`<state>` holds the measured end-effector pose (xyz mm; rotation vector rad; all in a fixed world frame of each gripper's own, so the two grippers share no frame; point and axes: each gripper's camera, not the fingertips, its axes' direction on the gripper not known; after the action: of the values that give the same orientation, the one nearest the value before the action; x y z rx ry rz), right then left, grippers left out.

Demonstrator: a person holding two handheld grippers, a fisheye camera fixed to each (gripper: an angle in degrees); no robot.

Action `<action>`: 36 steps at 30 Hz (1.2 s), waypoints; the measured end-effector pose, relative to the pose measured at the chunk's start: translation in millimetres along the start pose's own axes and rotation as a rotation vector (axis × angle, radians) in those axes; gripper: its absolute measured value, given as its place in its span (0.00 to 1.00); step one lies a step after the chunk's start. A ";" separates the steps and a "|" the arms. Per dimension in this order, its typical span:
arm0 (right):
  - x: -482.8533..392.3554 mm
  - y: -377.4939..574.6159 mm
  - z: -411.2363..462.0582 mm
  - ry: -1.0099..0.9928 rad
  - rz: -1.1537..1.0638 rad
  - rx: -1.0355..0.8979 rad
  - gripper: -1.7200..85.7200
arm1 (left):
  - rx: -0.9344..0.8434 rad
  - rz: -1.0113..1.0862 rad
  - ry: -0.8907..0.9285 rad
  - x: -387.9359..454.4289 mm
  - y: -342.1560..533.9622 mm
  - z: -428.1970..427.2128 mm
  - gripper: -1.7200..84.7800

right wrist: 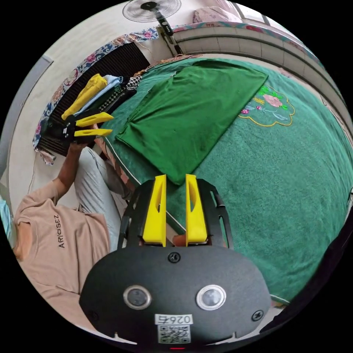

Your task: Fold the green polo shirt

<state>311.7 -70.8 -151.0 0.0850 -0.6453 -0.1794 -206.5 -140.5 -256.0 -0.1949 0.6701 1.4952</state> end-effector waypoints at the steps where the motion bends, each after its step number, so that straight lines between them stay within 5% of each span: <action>1: 13.3 1.6 0.1 -0.023 0.038 -0.009 0.08 | -0.012 0.042 0.015 6.0 -14.4 1.4 0.12; 15: 103.0 -0.5 -49.0 -0.467 0.184 0.137 0.01 | -0.253 0.348 0.029 37.0 -133.9 33.9 0.18; 21: 99.4 -8.6 -97.0 -0.544 0.154 0.257 0.01 | -0.330 0.271 -0.139 6.1 -147.4 43.5 0.03; 27: 54.2 -20.2 -148.2 -0.329 -0.017 0.206 0.08 | -0.308 0.099 0.116 -57.0 -144.8 38.1 0.02; 32: -38.5 -18.0 -185.4 0.217 -0.262 0.152 0.14 | -0.219 -0.113 0.364 -119.4 -126.5 31.4 0.02; 36: -99.3 -21.4 -185.5 0.435 -0.417 0.147 0.15 | -0.179 -0.150 0.418 -137.4 -119.8 25.2 0.02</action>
<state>343.1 -68.4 -360.1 0.3905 -0.1985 -0.5001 -76.0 -256.4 -197.6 -0.6943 0.8328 1.3793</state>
